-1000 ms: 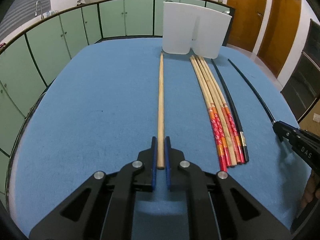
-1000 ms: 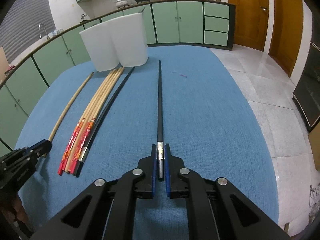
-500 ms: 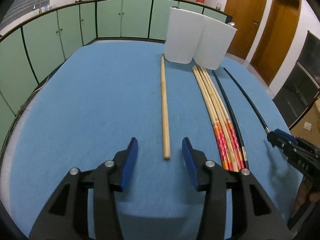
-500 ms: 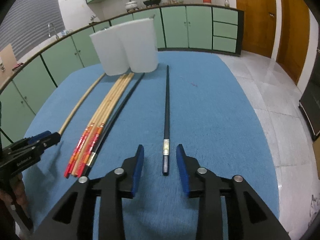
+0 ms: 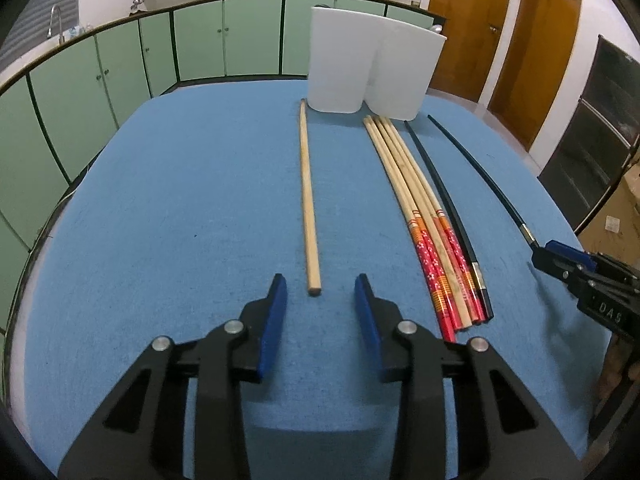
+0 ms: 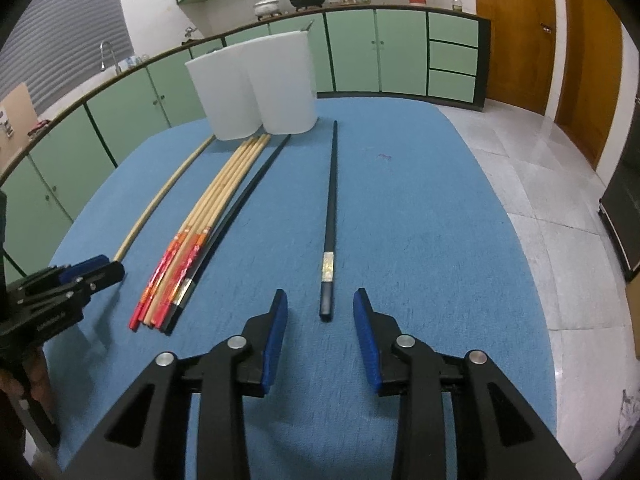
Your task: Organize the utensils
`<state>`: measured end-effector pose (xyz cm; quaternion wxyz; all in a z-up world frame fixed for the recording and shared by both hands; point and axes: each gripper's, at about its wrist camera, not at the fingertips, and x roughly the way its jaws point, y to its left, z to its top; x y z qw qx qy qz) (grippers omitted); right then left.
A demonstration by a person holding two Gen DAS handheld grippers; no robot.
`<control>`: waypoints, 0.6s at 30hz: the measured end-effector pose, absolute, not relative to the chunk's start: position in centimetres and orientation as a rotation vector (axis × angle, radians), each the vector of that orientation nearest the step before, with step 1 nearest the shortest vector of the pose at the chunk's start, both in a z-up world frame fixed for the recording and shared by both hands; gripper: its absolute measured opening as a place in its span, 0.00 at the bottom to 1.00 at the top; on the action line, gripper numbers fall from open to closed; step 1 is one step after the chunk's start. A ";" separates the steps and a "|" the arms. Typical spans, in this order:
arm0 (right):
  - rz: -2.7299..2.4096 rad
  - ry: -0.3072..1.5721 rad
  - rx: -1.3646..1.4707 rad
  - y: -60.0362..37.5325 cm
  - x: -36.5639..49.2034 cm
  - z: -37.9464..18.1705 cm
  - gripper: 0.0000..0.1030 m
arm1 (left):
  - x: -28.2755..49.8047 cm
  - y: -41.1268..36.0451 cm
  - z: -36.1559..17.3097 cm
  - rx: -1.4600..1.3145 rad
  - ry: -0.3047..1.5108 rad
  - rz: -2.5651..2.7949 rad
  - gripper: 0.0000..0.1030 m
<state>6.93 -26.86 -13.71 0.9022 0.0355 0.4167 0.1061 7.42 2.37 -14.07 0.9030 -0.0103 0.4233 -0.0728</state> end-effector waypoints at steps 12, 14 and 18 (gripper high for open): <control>0.213 0.869 0.109 -27.5 7.5 -13.9 0.30 | 8.0 2.1 -14.2 -0.022 0.886 -0.146 0.32; 0.215 0.869 0.111 -27.4 7.6 -13.9 0.30 | 8.1 1.9 -14.2 -0.016 0.887 -0.144 0.32; 0.218 0.867 0.106 -27.3 7.4 -13.8 0.30 | 8.1 1.6 -14.3 -0.001 0.888 -0.135 0.32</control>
